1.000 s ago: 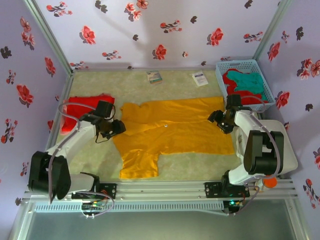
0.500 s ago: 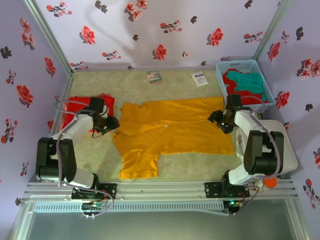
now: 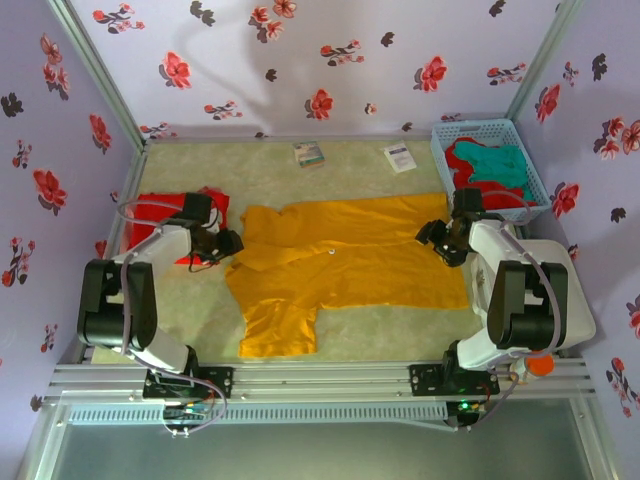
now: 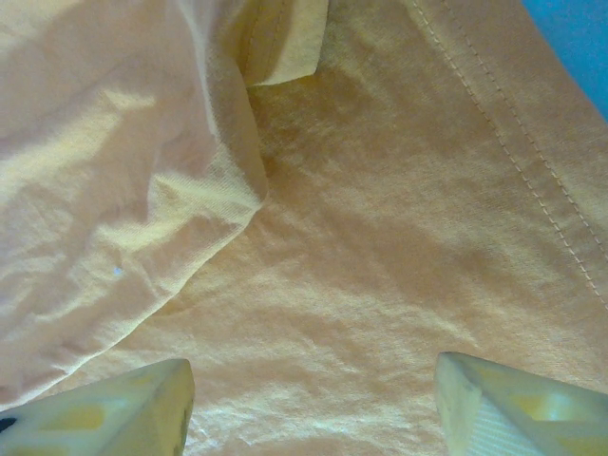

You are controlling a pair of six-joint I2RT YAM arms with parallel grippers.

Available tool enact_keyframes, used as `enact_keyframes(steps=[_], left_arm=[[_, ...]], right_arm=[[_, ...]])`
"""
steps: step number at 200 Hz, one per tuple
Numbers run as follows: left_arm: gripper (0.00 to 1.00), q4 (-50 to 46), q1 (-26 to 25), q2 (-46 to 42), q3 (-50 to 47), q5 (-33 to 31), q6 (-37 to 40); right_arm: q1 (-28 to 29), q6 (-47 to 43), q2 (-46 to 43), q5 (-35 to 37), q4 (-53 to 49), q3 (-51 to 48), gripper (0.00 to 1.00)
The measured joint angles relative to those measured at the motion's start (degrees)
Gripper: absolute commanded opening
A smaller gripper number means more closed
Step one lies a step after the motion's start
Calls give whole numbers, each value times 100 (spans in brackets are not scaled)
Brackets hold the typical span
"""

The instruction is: Fold and stack the t-shirts

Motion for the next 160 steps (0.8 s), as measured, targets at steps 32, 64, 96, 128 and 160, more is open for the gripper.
enact_keyframes(steps=[32, 64, 96, 128, 160], left_arm=[[27, 59, 0, 13, 0, 4, -50], [11, 144, 0, 68, 0, 44, -120], [0, 131, 0, 127, 11, 66, -107], [0, -37, 0, 129, 313, 85, -122], [0, -142, 0, 118, 728, 85, -103]], right_arm=[[0, 22, 0, 0, 7, 7, 67], [0, 160, 0, 17, 87, 28, 60], [0, 275, 4, 203, 157, 166, 51], [0, 302, 221, 382, 299, 350, 42], [0, 293, 662, 599, 444, 570, 26]])
